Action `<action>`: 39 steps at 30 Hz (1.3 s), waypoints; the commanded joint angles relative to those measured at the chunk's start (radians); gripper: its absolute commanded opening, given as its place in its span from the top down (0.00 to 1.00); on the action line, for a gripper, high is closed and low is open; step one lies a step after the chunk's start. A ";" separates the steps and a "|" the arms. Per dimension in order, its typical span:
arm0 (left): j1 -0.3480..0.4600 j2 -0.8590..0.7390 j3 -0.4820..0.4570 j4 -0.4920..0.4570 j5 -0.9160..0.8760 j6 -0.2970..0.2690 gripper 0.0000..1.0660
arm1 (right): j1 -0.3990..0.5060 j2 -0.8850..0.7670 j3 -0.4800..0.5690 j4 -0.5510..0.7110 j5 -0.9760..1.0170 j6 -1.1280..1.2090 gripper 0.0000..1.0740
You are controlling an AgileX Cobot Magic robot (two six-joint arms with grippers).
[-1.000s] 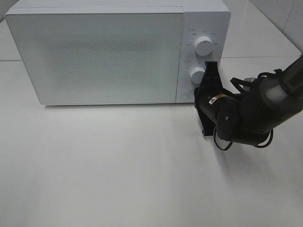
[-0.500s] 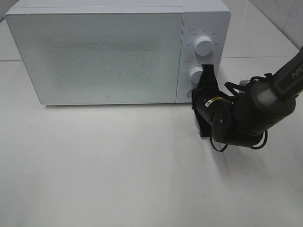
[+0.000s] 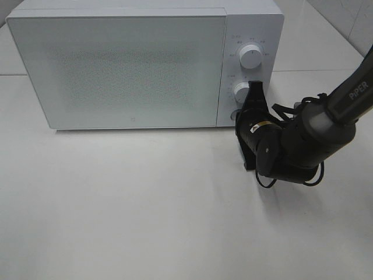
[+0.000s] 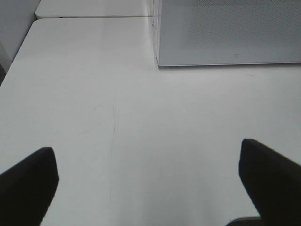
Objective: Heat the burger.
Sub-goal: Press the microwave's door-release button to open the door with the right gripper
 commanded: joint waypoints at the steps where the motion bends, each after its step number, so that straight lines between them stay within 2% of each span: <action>1: 0.002 -0.004 0.002 0.001 -0.017 -0.003 0.07 | -0.011 -0.007 -0.063 0.010 -0.145 -0.026 1.00; 7: 0.002 -0.004 0.002 0.002 -0.017 -0.003 0.07 | -0.023 0.023 -0.142 0.000 -0.203 -0.043 1.00; 12: 0.002 -0.004 0.002 0.002 -0.017 -0.003 0.07 | -0.023 0.026 -0.157 -0.002 -0.204 -0.048 1.00; 31: 0.002 -0.004 0.002 0.002 -0.017 -0.003 0.07 | -0.020 0.024 -0.157 0.016 -0.143 -0.067 1.00; 39: 0.002 -0.004 0.002 0.002 -0.017 -0.003 0.07 | -0.019 -0.010 -0.096 -0.009 -0.082 -0.054 1.00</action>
